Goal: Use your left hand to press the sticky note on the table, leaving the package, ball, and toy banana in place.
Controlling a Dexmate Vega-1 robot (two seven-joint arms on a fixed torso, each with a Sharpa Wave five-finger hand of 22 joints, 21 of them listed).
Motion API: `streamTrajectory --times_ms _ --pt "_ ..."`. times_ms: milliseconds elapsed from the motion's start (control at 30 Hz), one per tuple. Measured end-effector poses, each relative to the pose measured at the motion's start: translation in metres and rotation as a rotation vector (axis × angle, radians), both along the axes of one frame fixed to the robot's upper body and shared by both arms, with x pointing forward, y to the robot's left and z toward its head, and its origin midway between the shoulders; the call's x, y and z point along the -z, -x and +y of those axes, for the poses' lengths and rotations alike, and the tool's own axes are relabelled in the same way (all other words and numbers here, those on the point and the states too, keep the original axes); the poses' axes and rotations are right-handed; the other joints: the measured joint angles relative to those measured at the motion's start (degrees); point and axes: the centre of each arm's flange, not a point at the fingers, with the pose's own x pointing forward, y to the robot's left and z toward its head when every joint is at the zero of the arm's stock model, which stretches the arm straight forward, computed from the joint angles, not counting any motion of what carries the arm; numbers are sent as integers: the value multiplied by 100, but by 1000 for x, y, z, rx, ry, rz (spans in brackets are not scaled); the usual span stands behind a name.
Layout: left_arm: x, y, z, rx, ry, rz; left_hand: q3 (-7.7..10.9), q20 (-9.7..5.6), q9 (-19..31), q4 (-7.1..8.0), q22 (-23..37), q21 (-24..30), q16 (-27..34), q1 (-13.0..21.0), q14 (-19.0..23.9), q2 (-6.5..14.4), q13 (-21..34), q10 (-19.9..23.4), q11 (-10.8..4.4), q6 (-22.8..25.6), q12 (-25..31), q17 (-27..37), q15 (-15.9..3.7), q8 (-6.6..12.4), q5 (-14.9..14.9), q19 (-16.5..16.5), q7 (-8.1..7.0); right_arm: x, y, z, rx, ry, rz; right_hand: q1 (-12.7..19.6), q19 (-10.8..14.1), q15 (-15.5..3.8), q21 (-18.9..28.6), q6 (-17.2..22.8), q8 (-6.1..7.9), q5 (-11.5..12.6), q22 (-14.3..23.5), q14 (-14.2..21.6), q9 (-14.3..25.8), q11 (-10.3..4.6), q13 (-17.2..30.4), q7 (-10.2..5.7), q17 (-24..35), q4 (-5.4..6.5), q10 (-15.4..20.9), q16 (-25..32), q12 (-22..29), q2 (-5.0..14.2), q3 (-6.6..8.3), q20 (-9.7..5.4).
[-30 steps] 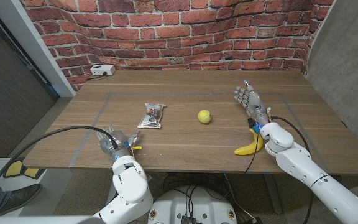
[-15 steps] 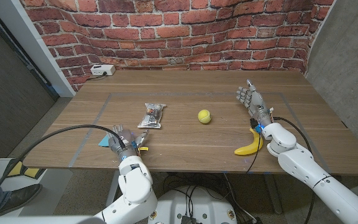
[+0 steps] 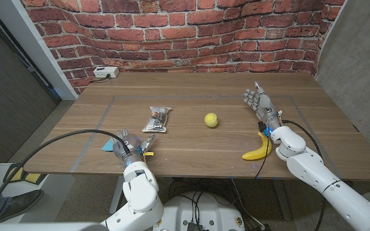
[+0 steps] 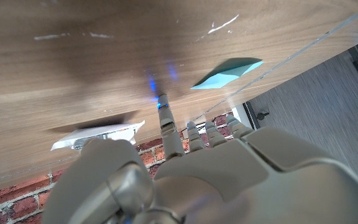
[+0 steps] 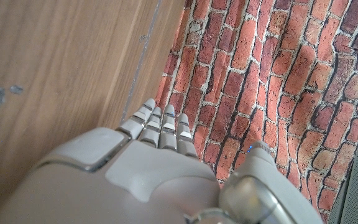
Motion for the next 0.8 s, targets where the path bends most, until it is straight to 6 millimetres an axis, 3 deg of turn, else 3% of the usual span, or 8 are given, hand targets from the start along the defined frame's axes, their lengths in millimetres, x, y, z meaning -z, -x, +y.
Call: streamTrajectory --times_ms 133,400,800 --pt "-3 3 2 -1 -10 -6 0 0 32 0 0 0 0 0 38 0 0 78 -17 -136 44 7 38 -70 0 0 -116 0 0 0 4 -1 -1 0 0 0 0 32 0 0 0 0 0 0 0 -32 0 0 0 0 0 0 0 0" --pt "-18 11 7 -7 -41 -37 -18 54 14 18 0 0 0 1 69 -1 0 108 13 -1063 44 14 69 -195 0 54 66 2 2 2 9 -6 0 0 0 0 0 32 0 0 0 0 0 0 0 -32 0 0 0 0 0 0 0 0" --pt "-38 20 13 6 -70 -102 -47 123 38 48 0 40 0 36 150 -68 29 150 55 -2049 44 14 109 -195 -27 168 333 8 6 3 10 -14 -6 0 0 0 0 31 0 0 0 0 0 0 0 -31 0 0 0 0 0 0 0 0"
